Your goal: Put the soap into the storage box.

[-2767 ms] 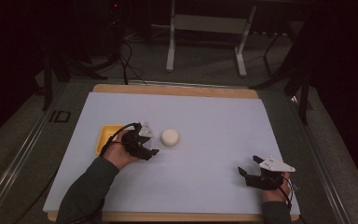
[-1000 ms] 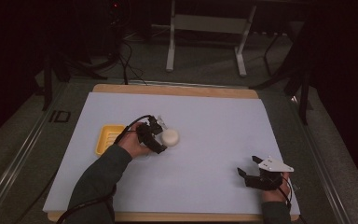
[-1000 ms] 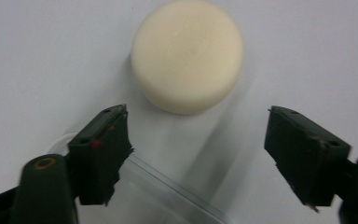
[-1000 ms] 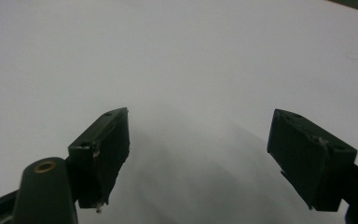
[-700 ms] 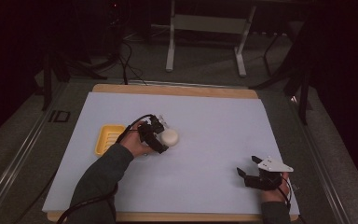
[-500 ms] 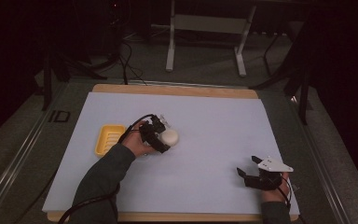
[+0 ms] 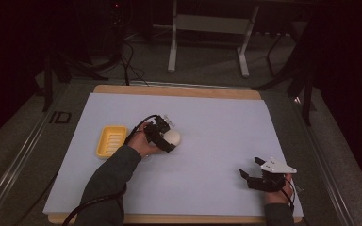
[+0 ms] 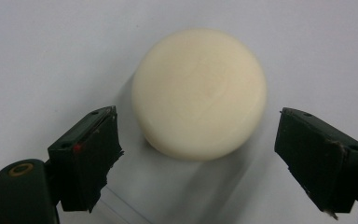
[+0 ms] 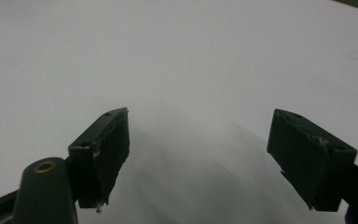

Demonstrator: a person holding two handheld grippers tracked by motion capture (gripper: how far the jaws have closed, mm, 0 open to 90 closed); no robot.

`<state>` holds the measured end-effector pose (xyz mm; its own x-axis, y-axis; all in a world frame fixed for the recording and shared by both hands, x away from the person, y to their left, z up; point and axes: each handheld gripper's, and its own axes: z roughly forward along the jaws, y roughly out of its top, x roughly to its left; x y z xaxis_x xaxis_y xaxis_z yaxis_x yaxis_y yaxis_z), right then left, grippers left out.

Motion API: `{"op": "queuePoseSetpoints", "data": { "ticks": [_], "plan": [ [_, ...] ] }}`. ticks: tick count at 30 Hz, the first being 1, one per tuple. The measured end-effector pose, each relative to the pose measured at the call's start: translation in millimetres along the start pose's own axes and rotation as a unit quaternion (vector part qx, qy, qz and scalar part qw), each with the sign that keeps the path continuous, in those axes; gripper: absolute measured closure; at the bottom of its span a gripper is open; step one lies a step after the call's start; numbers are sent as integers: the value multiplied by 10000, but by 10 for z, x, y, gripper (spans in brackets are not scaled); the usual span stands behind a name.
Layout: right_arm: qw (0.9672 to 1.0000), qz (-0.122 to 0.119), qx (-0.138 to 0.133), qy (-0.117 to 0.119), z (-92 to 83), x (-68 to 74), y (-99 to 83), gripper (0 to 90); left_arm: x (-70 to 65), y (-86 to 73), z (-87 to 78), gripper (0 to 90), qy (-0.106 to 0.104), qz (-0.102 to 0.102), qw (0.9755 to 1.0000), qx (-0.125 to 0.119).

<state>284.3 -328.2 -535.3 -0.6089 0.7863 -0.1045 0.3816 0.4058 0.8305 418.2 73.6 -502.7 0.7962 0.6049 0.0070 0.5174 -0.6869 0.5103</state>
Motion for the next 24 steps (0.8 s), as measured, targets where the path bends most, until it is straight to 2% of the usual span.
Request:
{"op": "queuePoseSetpoints", "data": {
  "ticks": [6, 12, 24],
  "plan": [
    [10000, 4, 0, 2, 0, 0, 0, 208, 33, 6, 48, 145, -10, -101, 9999, -28],
    [10000, -8, 4, 0, 1, 1, 1, 208, 40, 16, 87, 143, -79, -284, 9995, -117],
    [10000, 11, -13, 6, -2, -3, 0, 208, 25, 33, 183, 139, 2, -365, 9993, -122]
  ]
}}
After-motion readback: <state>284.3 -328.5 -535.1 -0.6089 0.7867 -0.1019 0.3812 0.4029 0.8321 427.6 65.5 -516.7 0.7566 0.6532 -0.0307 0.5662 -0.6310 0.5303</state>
